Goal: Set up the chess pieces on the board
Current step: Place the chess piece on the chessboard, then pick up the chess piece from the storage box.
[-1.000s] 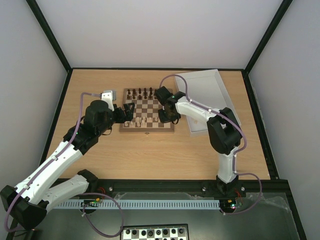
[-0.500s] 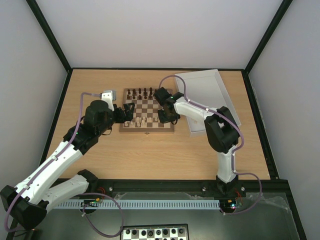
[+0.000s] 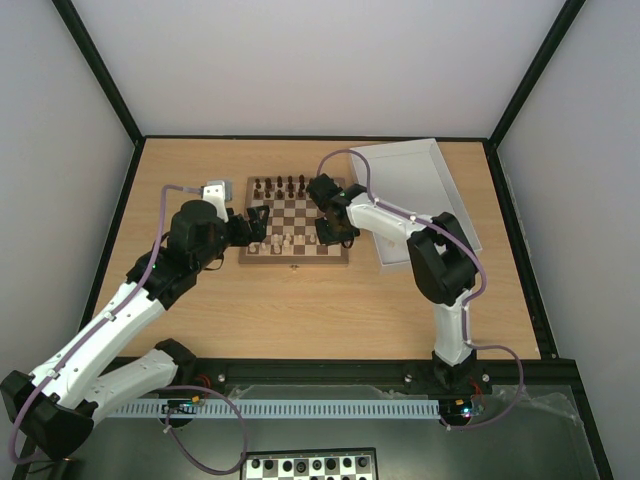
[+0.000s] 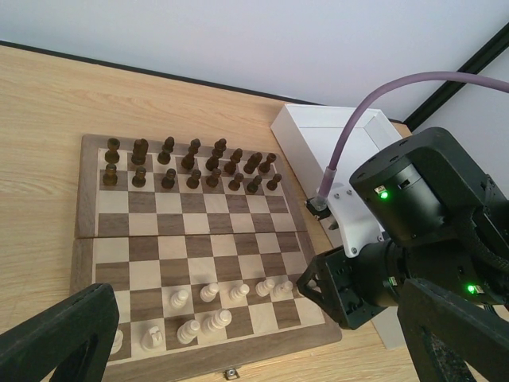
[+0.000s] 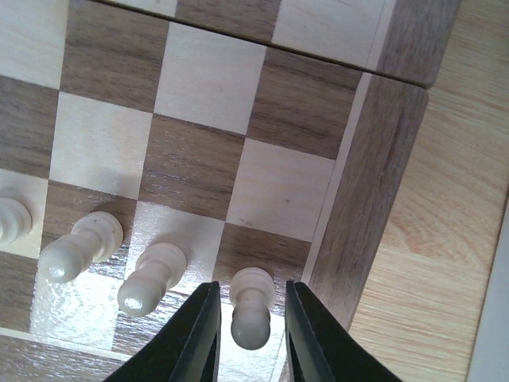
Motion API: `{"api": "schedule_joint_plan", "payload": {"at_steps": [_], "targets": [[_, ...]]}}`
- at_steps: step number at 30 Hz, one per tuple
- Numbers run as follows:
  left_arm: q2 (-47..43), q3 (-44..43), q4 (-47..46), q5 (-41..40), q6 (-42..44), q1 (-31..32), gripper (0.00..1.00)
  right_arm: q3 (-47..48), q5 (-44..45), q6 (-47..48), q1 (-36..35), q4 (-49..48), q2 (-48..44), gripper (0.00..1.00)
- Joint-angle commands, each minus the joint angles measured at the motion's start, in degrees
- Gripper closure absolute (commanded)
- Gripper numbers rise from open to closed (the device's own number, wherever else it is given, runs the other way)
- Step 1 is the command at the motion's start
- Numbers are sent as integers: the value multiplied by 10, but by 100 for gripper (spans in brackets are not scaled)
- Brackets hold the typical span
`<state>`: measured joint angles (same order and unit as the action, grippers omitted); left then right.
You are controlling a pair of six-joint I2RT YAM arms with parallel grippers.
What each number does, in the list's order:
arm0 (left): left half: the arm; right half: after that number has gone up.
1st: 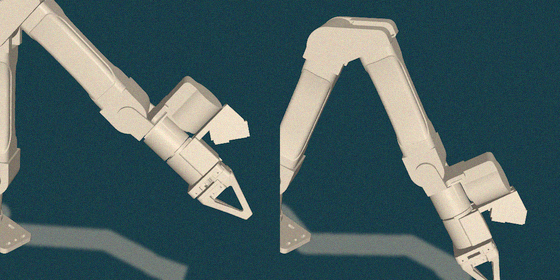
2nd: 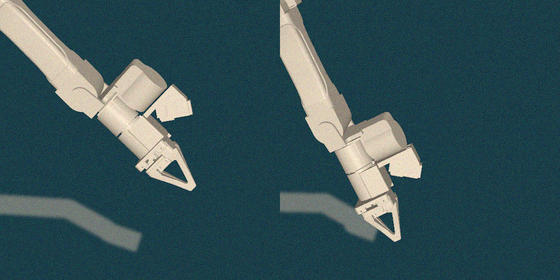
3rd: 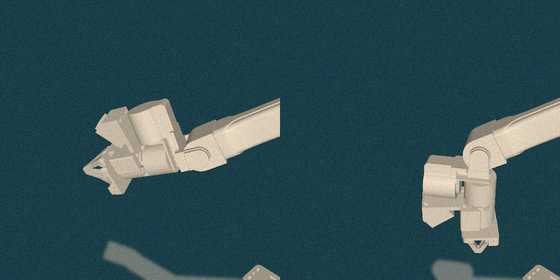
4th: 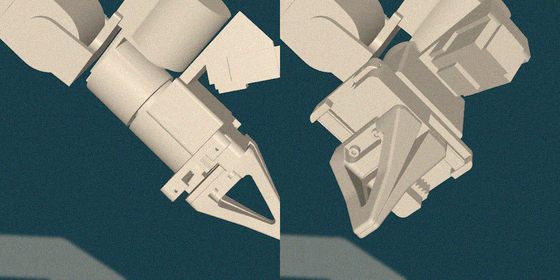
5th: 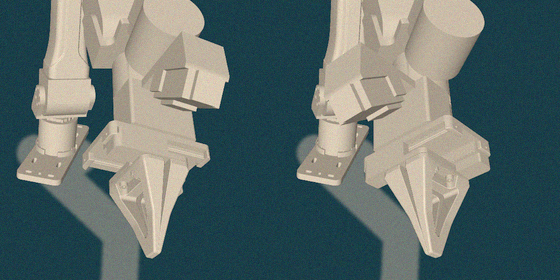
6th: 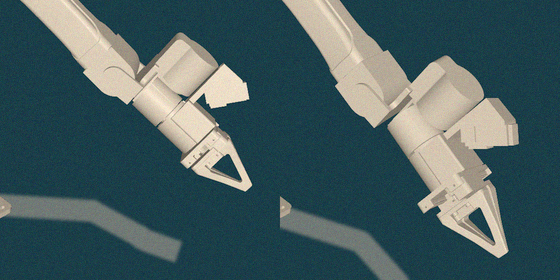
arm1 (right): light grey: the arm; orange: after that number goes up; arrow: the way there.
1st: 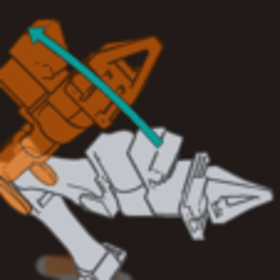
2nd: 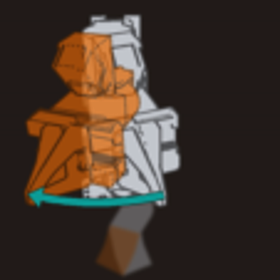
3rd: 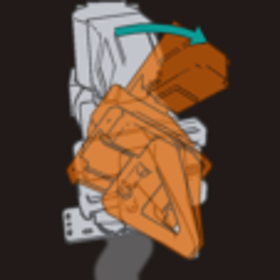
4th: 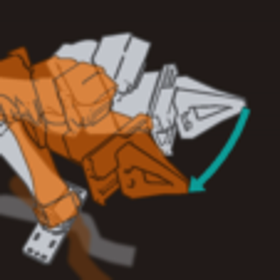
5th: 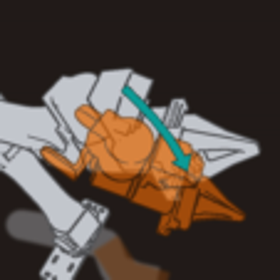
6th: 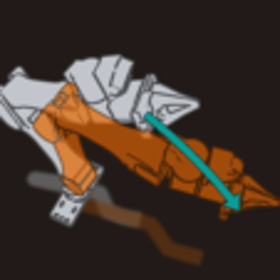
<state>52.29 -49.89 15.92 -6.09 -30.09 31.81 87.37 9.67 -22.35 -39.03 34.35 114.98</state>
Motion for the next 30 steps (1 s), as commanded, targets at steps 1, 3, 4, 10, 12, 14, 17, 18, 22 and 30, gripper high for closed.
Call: {"api": "schedule_joint_plan", "payload": {"at_steps": [1,3,4,10,12,14,17,18,22,30], "targets": [[4,-8,1,-5,-4,-1,1,12,9,0,-3,14,-11,72],[7,-9,1,-6,-4,-1,0,19,11,2,-3,17,-18,69],[6,-9,2,-7,-4,0,0,24,12,3,-3,19,-22,67],[4,-11,5,-13,-4,0,0,50,33,11,-3,34,-61,51],[5,-12,6,-10,-4,0,0,48,48,13,-2,35,-79,38],[2,-9,4,-10,-4,0,0,46,66,13,0,40,-94,26],[-1,-4,-6,0,-3,-1,1,27,75,11,16,42,-119,1],[2,-5,-6,3,-3,0,0,9,70,8,26,38,-131,1],[9,-9,-7,12,-2,1,0,-63,64,-10,72,10,-177,1],[11,-10,-6,11,2,3,1,-203,38,-26,190,-59,-245,21]]}}
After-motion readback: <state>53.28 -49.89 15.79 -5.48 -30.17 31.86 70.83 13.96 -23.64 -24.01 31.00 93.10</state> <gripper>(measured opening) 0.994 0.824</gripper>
